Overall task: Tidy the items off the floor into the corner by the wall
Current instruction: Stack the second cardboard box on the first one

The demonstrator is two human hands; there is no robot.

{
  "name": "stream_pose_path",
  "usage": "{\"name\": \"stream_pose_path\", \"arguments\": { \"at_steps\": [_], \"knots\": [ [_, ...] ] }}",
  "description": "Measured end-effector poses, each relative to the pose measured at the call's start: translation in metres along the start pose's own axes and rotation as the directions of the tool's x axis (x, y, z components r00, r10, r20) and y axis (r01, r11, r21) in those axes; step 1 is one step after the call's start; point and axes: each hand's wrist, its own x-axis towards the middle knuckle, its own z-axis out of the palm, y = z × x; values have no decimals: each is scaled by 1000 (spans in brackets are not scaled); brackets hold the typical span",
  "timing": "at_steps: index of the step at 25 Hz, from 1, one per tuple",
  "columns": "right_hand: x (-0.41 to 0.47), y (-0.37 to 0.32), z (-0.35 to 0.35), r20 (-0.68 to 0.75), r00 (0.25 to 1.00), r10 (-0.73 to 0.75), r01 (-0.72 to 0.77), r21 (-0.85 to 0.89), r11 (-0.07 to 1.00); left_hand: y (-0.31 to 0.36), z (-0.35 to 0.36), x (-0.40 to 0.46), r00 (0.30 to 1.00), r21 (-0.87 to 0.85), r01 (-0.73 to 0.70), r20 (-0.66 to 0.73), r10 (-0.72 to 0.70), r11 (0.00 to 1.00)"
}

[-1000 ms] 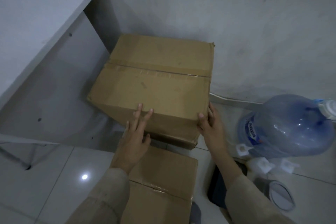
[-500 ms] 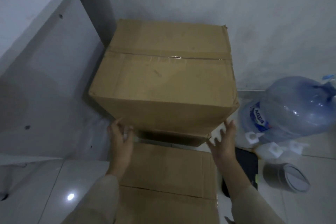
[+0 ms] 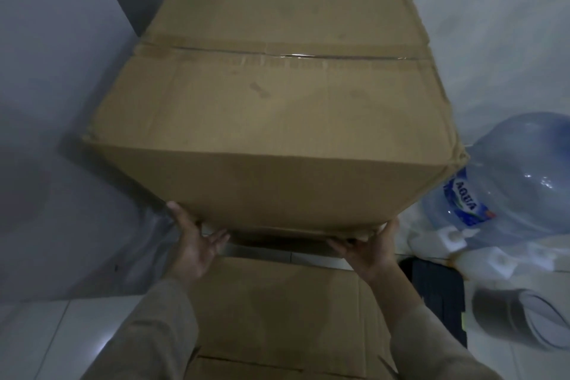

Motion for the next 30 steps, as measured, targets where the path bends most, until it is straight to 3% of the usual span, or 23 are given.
{"name": "stream_pose_path", "arguments": {
  "at_steps": [3,7,17,20,23,27,28,30],
  "knots": [
    [18,-15,-4,40,999,-6,7,-29,1000,-3,11,9,999,-57,25,28,-23,998],
    [36,-38,1,41,999,2,0,-40,999,6,24,29,997,49,-66,46,64,997],
    [35,-43,3,63,998,2,-12,164,986,-2,20,43,965,110,-258,84,249,960],
    [37,-40,2,51,998,22,-32,197,980,-1,16,42,965,133,-251,106,238,959],
    [35,-32,-2,20,1000,-6,2,186,983,2,7,34,976,294,-198,145,161,935],
    [12,-12,-26,-156,979,-130,112,-120,986,-16,-6,-8,978,642,-203,102,180,739],
    [1,-4,-37,-163,966,-199,145,-294,945,-25,-11,-24,976,682,-213,114,187,699],
    [-29,11,-61,-94,932,-350,207,-654,727,-39,-30,-56,981,763,-191,130,144,618]
  ]
}}
